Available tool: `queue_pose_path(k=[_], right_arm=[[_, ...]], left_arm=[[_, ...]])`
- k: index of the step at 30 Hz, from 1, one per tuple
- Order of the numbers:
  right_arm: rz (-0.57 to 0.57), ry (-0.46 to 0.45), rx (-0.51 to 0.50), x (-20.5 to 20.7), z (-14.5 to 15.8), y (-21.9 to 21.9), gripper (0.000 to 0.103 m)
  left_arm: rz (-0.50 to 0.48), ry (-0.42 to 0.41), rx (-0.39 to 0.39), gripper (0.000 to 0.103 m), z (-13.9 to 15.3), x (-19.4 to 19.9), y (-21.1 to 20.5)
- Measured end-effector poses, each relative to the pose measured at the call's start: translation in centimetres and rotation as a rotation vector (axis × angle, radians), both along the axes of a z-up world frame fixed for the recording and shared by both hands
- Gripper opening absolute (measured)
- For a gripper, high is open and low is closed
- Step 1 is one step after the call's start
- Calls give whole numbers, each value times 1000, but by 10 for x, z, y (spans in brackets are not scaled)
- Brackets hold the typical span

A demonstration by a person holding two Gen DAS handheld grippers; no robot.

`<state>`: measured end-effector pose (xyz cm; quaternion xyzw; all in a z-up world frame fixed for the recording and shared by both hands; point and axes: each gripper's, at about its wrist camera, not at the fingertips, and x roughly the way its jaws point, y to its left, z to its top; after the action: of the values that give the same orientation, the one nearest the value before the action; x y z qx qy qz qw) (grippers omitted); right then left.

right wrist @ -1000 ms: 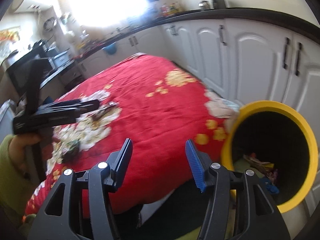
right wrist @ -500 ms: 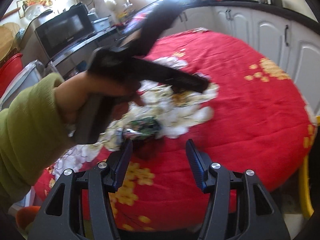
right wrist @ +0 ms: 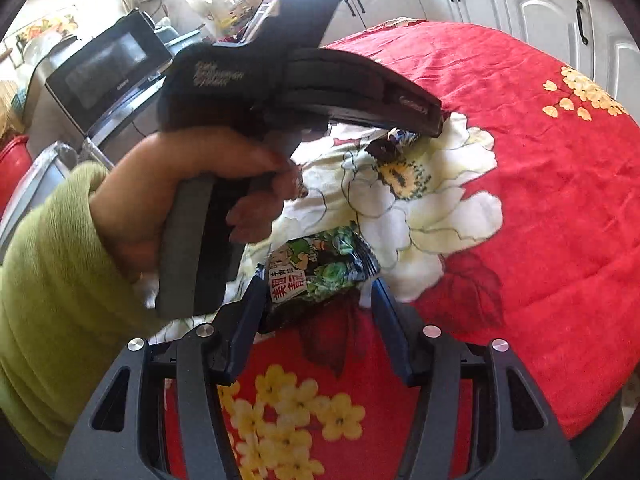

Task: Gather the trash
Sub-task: 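Grasp the green snack packet with the right tool while the left tool grasps the brown candy bar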

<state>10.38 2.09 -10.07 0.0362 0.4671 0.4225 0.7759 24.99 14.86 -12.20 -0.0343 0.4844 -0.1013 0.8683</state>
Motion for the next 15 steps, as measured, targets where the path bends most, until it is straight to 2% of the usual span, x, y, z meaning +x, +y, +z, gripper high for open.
queue_pose_path(k=[1, 6, 10, 15], right_arm=[[4, 8, 6, 2, -1, 1, 39], [1, 9, 17, 8, -2, -6, 28], [-22, 10, 17, 12, -2, -24, 26], [-63, -52, -8, 15, 4, -52, 26]], left_arm=[[1, -2, -4, 12, 0, 0, 1], [22, -9, -29, 11, 1, -4, 3], [48, -20, -41, 11, 1, -8, 5], [67, -38, -55, 11, 3, -14, -3]])
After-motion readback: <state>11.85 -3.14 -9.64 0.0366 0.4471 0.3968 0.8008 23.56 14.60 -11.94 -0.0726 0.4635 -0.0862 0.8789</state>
